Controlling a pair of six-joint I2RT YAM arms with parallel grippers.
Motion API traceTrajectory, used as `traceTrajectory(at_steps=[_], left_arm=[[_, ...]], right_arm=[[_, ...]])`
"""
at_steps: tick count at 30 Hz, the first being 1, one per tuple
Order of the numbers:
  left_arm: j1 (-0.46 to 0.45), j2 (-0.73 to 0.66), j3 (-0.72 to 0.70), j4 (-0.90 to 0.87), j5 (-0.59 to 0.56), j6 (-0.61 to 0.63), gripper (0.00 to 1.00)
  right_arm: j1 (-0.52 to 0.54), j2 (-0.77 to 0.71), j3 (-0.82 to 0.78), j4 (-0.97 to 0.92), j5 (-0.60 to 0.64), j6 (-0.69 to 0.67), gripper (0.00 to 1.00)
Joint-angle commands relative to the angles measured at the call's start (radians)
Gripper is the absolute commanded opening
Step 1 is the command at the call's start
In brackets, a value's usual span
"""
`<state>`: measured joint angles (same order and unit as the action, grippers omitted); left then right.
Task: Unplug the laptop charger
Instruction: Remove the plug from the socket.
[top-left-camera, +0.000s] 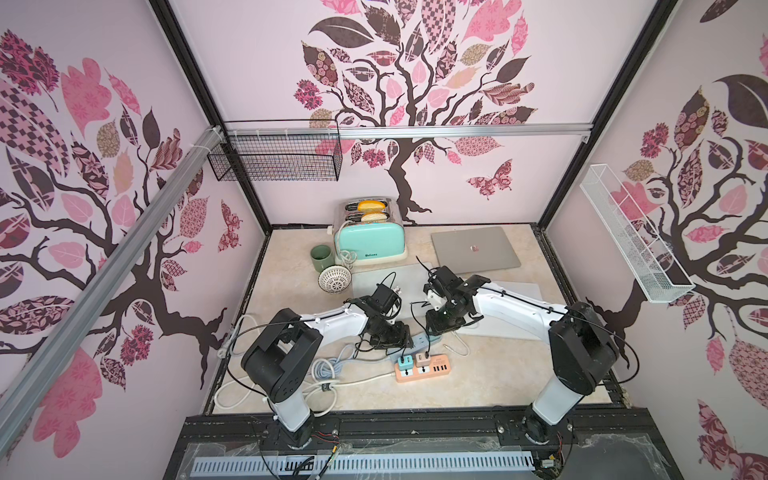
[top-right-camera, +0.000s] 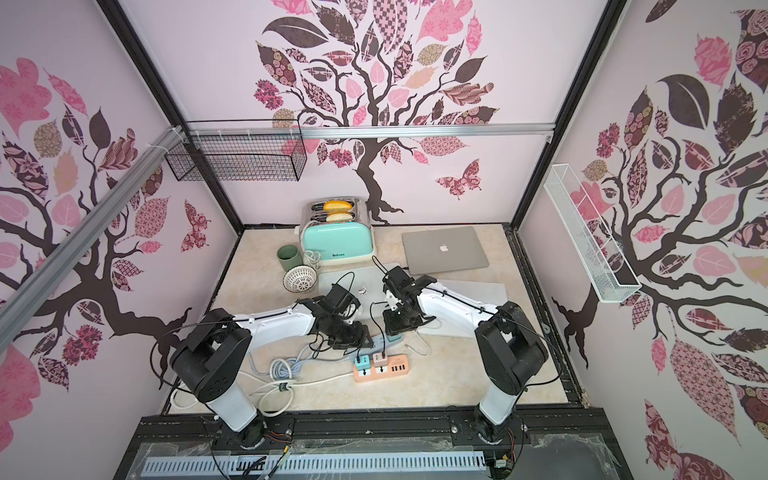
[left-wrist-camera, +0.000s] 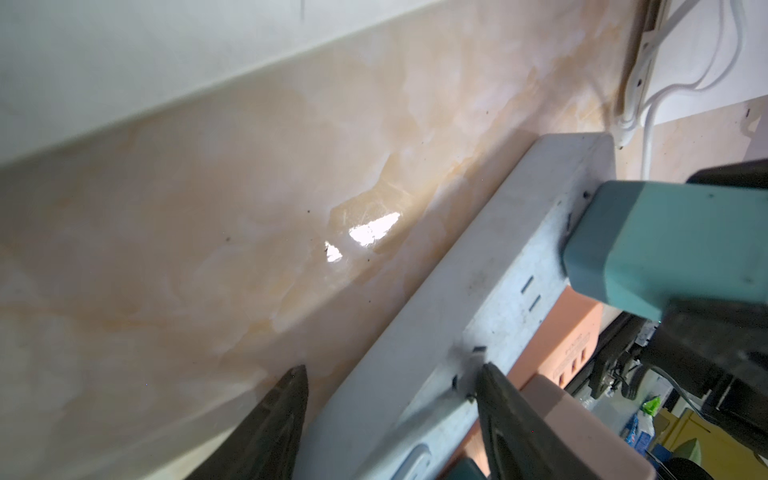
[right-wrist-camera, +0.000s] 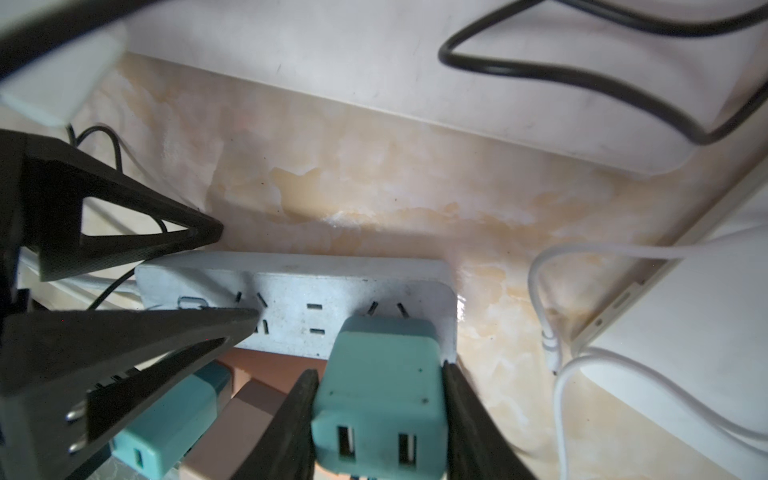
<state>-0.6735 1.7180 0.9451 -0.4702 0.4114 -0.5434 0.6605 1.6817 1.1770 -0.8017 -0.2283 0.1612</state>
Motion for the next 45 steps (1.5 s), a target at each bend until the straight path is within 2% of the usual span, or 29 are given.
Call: traceTrajectory(at_steps=[1,6,12,20,31,45], left_arm=[[-0.02,0.09,-0.033,-0.111,-0.202,0.062,0.66],[-0.044,0.098,-0.044,-0.139,-0.296,0.112,0.66],[-0.068,0.129,-0.05,-0.136,-0.325,0.116,0.65],[-0.081,0.185,-0.043,-0.122,-0.348,0.102,0.63],[-0.085,0.223,-0.023,-0.117,-0.338,0.112,0.61],[-0.087,0.227,-0.022,-0.116,-0.333,0.109,0.61]], right_arm=[[-0.001,-0.033,0.003,0.103,-0.03,0.024,0.0],[-0.001,-0.043,0.014,0.128,-0.04,0.032,0.0],[-0.001,-0.029,0.058,0.111,-0.051,0.032,0.0],[0.009,-0.052,0.095,0.067,-0.015,-0.004,0.0],[0.061,-0.02,0.144,-0.036,0.155,-0.033,0.0],[0.069,-0.026,0.219,-0.111,0.147,-0.001,0.0]])
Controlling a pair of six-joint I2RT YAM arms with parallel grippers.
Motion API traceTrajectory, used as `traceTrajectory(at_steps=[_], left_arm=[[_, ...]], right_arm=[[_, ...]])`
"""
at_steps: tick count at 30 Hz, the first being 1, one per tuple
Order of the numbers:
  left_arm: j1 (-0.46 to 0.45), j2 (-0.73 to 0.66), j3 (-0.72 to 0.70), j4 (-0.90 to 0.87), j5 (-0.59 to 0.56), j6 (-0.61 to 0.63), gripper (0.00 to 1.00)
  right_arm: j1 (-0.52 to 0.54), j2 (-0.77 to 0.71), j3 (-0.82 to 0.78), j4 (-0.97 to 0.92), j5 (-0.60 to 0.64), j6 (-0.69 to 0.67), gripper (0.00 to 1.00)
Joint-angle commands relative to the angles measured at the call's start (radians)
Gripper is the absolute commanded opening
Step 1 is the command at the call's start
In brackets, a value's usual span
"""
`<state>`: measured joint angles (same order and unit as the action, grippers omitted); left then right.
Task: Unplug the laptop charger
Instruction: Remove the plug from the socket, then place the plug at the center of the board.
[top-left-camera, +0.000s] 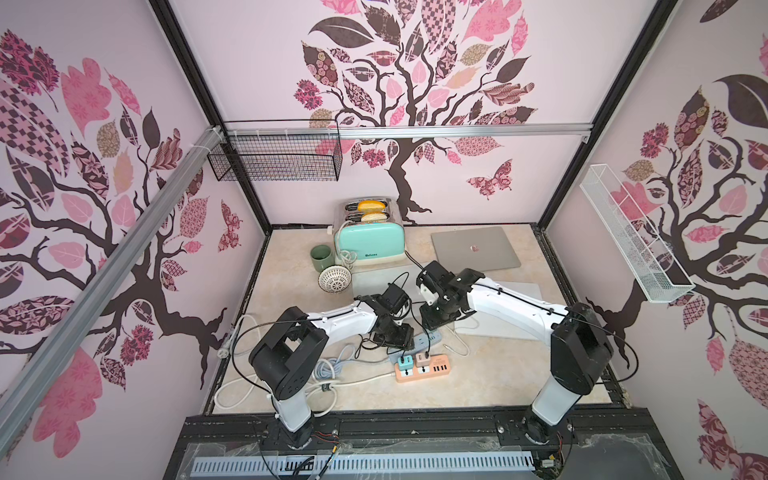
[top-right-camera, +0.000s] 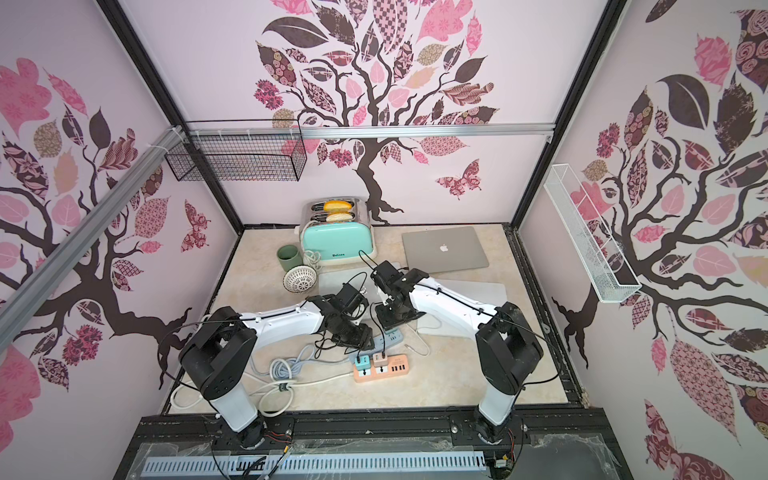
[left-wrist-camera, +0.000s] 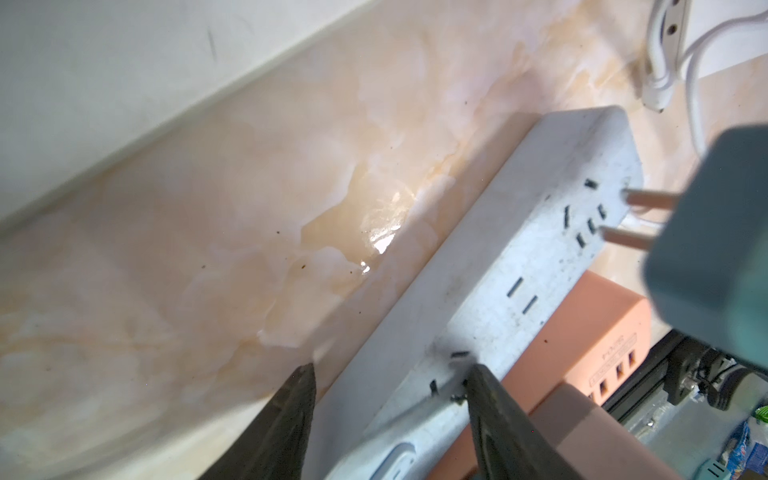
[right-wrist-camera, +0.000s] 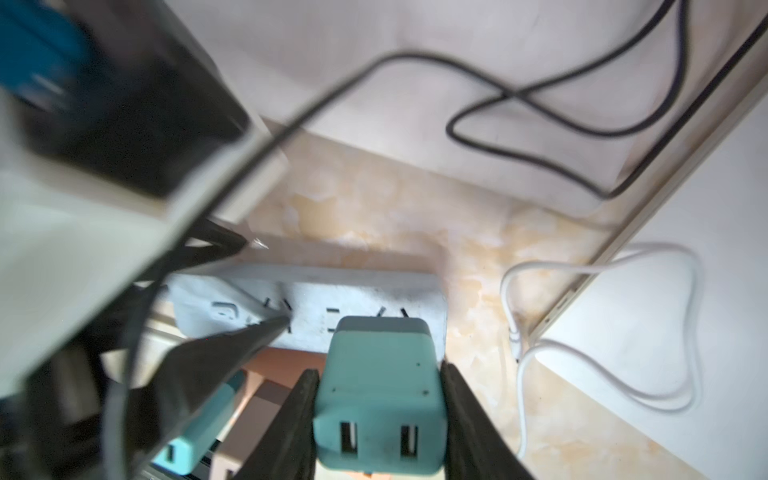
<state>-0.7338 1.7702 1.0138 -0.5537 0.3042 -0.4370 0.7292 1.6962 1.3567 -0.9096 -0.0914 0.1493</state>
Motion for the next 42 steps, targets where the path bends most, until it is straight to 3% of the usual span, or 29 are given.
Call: traceTrajectory(at_steps=[1,11,19,23,31,35,42], left_arm=[[-0.027,0.174,-0.091,-0.032,-0.226,0.003,0.61],[-0.029,0.127,-0.09,-0.046,-0.21,-0.002,0.66],[-0.029,0.039,-0.068,-0.024,-0.124,-0.017,0.67],[-0.029,0.0,-0.038,-0.051,-0.122,-0.021,0.67],[-0.027,-0.043,-0.02,-0.072,-0.114,-0.025,0.69],[-0.027,-0.066,-0.034,-0.068,-0.101,-0.035,0.75],[-0.026,-0.132,-0.043,-0.097,-0.092,-0.039,0.77]], right_arm=[[0.0,-0.042,0.038,-0.003,0.012,0.01,0.0],[-0.049,-0.027,0.017,-0.098,0.084,0.036,0.0],[-0.132,-0.011,-0.114,-0.078,-0.072,0.044,0.0],[-0.133,0.017,-0.104,-0.11,-0.057,0.031,0.01],[-0.137,0.05,-0.093,-0.122,-0.049,0.031,0.19],[-0.155,0.054,-0.059,-0.125,-0.037,0.038,0.37],[-0.181,0.085,0.084,-0.168,-0.016,0.032,0.56]])
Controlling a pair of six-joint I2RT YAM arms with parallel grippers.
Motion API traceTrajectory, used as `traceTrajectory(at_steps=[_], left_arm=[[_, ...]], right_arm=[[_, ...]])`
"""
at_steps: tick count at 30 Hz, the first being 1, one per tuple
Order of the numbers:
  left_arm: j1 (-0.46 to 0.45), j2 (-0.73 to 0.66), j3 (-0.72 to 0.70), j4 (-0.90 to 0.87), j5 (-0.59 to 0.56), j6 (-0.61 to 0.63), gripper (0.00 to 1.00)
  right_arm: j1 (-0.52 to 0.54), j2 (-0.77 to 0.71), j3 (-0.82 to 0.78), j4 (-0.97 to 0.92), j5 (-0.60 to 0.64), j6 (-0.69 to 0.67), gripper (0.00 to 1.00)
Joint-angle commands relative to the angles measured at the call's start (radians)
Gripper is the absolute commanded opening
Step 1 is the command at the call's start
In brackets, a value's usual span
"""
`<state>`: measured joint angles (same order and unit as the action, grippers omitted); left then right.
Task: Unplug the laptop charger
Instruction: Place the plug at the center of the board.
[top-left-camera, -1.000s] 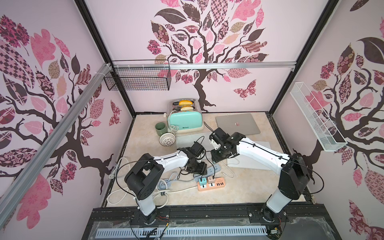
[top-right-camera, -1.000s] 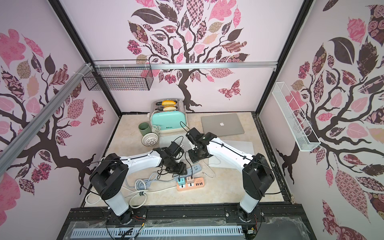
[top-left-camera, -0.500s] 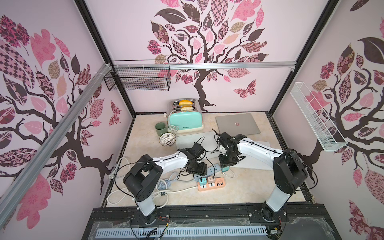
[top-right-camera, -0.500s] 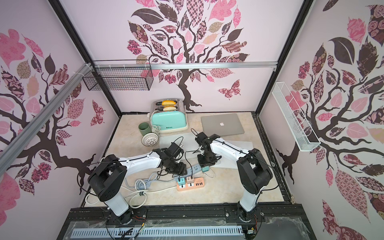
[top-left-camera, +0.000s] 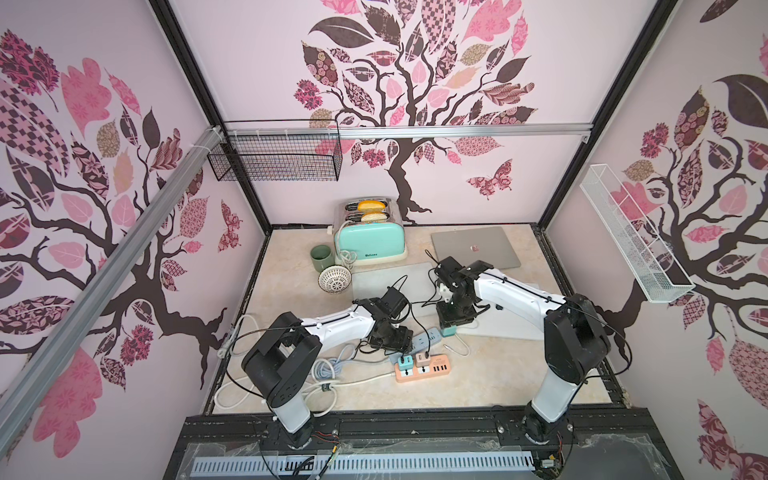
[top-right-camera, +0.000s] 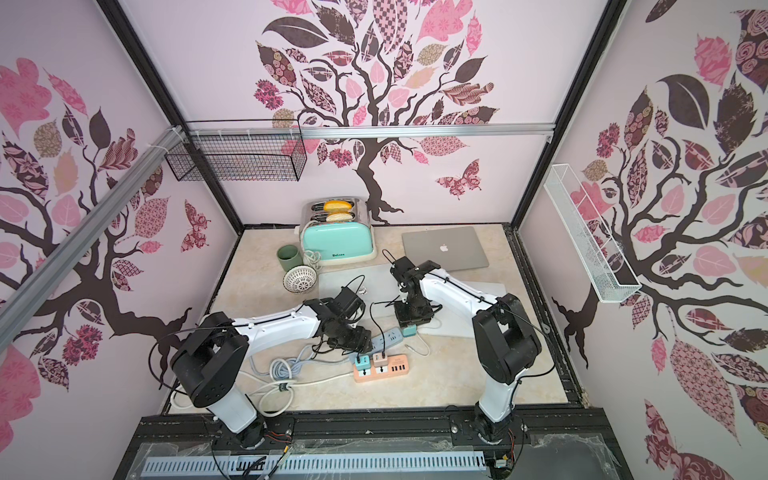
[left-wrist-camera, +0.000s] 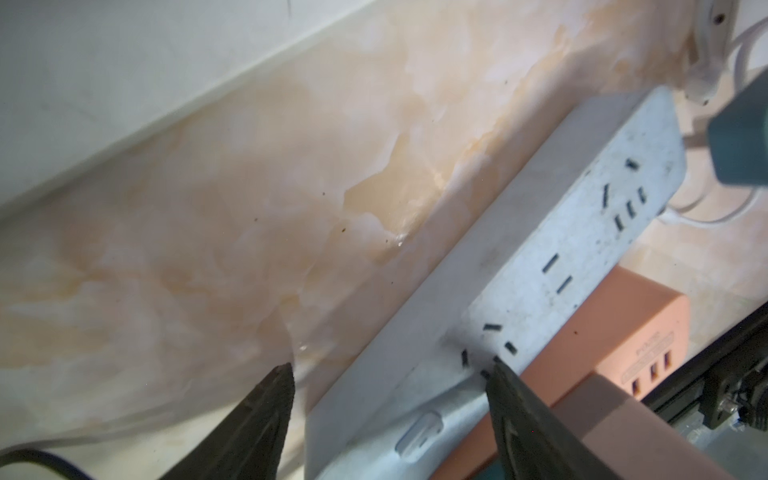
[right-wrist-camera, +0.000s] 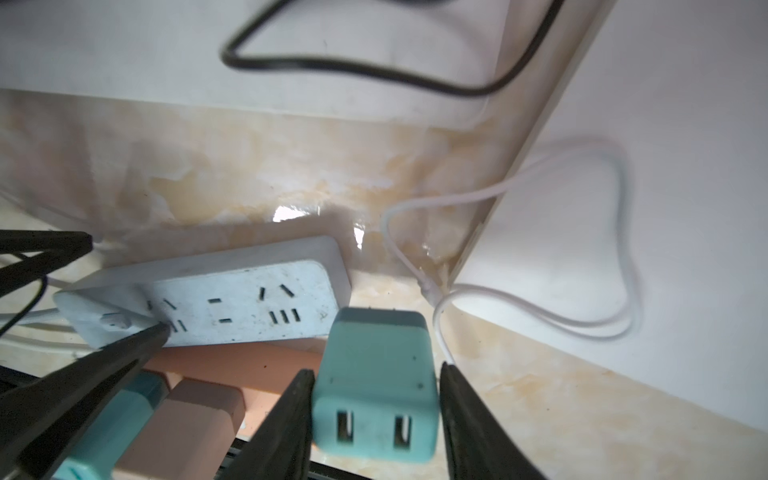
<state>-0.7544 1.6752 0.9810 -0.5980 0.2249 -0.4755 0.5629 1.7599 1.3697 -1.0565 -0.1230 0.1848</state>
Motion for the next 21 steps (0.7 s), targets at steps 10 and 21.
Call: traceTrajectory(at_steps=[10,21], left_arm=[[0.051,-0.162,-0.005,-0.142,-0.016,0.016,0.81],[0.173,-0.157,0.317,-0.319,-0.072,0.158,0.75]], right_arm=[[-0.066,0.082,0.224,-0.064,0.011,-0.021,0.65],[-0.183,0.212,0.435,-0.027,-0.059,0.03,0.78]])
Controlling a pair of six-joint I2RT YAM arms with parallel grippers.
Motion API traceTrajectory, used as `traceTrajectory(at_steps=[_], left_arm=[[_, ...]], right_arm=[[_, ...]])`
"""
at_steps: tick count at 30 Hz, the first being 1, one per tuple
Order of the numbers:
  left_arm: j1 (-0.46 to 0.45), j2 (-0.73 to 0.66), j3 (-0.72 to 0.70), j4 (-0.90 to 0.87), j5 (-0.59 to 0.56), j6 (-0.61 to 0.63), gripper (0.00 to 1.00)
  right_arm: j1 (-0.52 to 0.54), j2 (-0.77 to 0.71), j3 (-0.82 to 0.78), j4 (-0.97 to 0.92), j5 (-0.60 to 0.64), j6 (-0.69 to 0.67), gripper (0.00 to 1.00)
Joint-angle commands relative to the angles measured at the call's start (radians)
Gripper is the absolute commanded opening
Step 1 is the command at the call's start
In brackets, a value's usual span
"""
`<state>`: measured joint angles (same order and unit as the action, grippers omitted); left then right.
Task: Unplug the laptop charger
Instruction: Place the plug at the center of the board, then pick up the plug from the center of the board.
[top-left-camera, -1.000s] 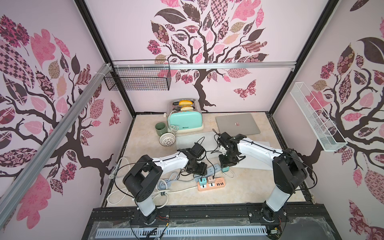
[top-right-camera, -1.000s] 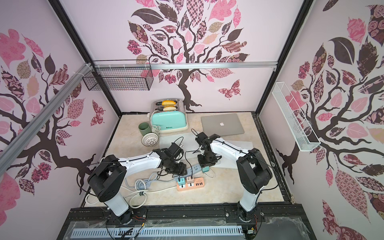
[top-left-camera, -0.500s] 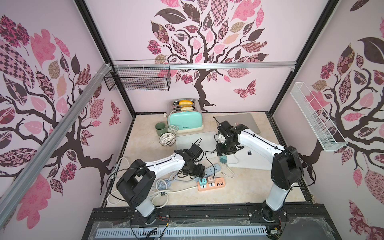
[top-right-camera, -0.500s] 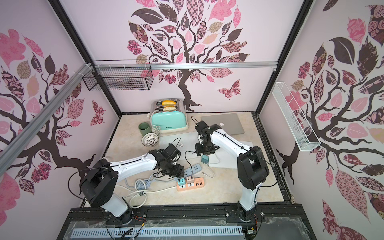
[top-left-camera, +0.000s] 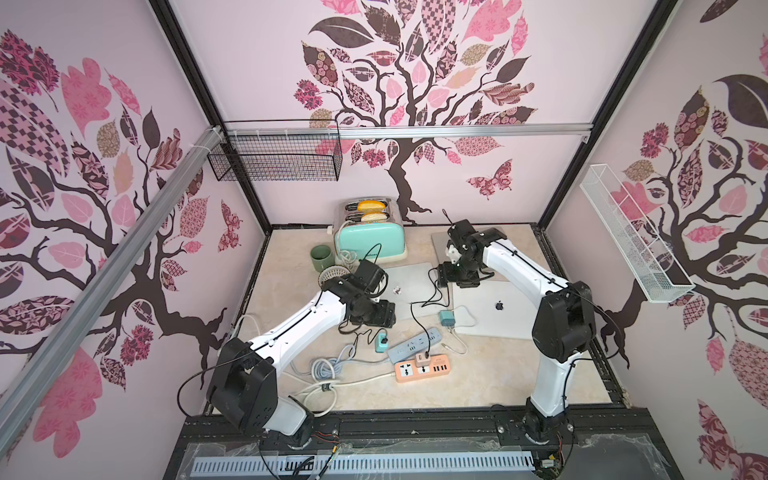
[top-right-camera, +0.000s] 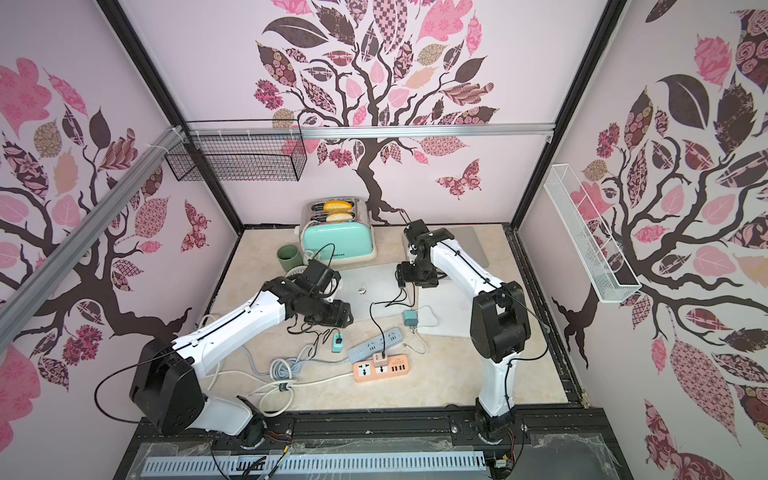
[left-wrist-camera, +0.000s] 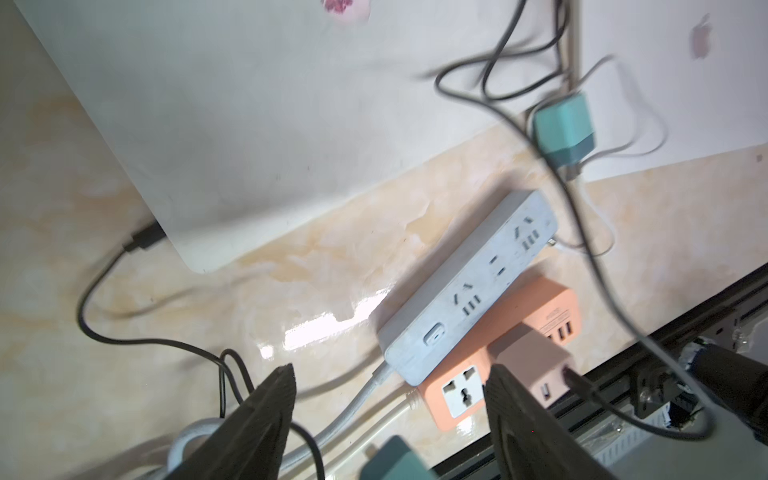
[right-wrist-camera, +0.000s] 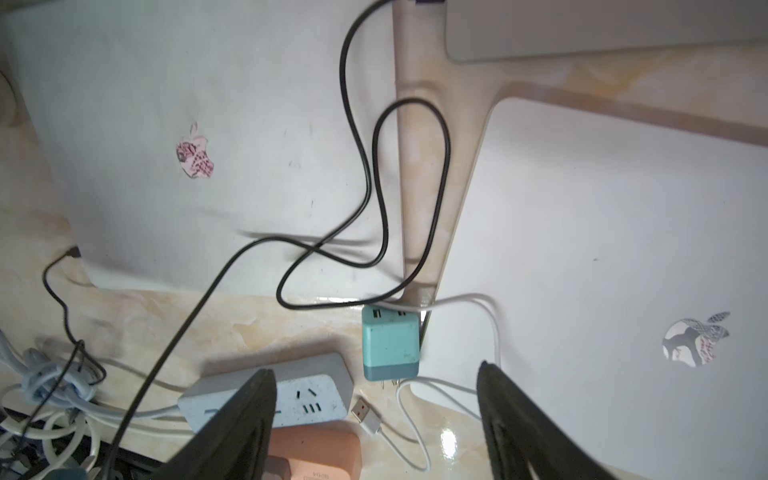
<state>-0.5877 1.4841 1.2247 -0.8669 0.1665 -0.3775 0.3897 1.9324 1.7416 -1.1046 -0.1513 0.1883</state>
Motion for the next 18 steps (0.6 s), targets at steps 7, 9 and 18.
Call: traceTrajectory(at_steps=[7,9,18], left_arm=[[0.011,0.12,0.14,-0.024,0.08,0.037,0.74],[0.012,0.121,0.137,-0.02,0.082,0.032,0.74],[0.047,0.095,0.062,-0.021,0.085,0.029,0.74]], right_arm=[[-0.022,0.216,0.253,0.061,-0.079,0.093,0.76],[-0.024,0.263,0.304,0.055,-0.096,0.106,0.76],[-0.023,0.279,0.296,0.053,-0.151,0.109,0.74]])
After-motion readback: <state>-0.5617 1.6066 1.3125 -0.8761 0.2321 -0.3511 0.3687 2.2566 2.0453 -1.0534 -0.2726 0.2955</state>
